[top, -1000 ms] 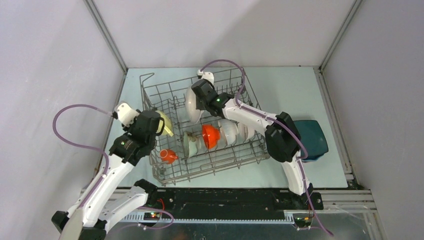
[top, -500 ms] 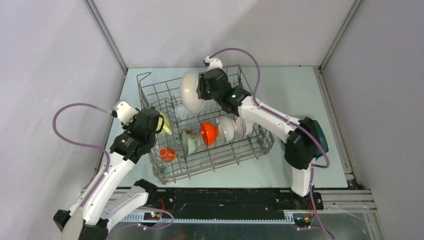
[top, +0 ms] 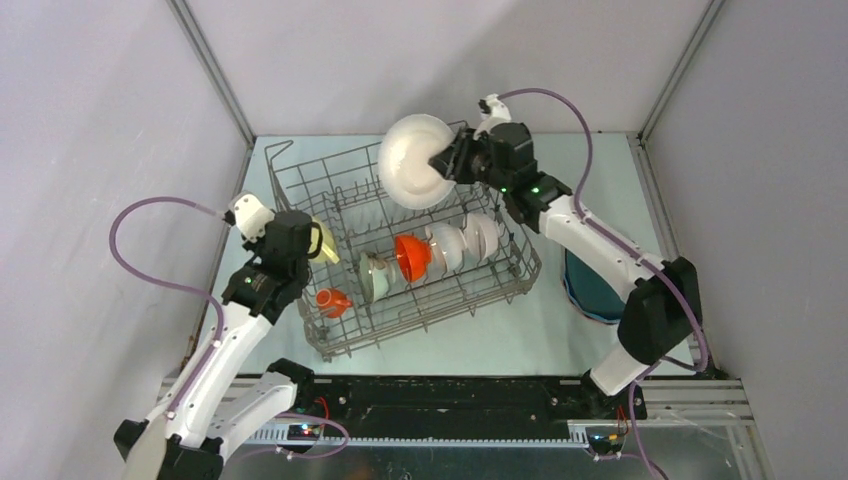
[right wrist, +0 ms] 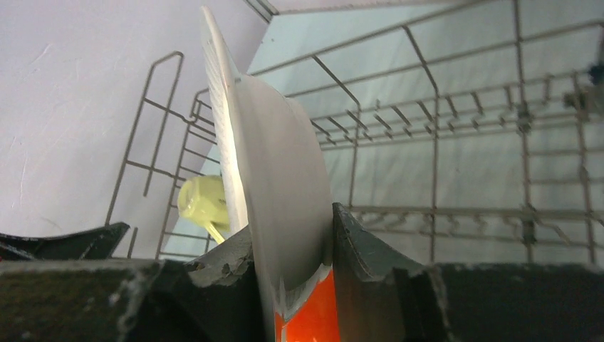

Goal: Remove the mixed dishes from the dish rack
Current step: Pick up the plate from the dish rack, then place the plate at the center of the board.

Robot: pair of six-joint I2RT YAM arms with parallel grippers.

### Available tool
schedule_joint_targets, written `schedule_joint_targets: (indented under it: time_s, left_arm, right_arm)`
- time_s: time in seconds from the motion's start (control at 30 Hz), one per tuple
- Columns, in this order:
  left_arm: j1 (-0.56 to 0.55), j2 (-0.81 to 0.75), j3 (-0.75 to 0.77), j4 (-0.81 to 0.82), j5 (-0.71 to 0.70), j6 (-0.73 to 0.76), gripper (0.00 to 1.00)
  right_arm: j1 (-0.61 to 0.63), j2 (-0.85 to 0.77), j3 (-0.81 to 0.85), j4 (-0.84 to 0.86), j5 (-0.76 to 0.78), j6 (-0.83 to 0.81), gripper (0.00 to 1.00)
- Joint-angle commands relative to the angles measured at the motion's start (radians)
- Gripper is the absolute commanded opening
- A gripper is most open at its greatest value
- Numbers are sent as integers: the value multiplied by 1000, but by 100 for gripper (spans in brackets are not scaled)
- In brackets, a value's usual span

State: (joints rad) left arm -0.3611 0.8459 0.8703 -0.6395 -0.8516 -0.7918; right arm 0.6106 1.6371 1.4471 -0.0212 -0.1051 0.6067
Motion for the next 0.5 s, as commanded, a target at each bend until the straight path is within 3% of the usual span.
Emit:
schedule_joint_targets:
  time_s: [0.0,0.2,0.33,0.4,0.47]
  left_arm:
    - [53,12,-5,249,-121,144,0]
    - [90,21,-4,252,-104,191,3]
    - [93,4,-7,228,-65,186,41]
    - [93,-14,-15,229,-39,192,76]
    - [93,-36,-20,224,0,196,95]
  right_arm:
    - [-92,-175,-76,139,-128,76,0]
    - [-211,-370,-231,84,-114,78,0]
    - [-304,-511,-304,-13,-77,85,0]
    - [-357,-581,-354,-28,-51,102,0]
    - [-407,-657,-407,-62,-8,109,0]
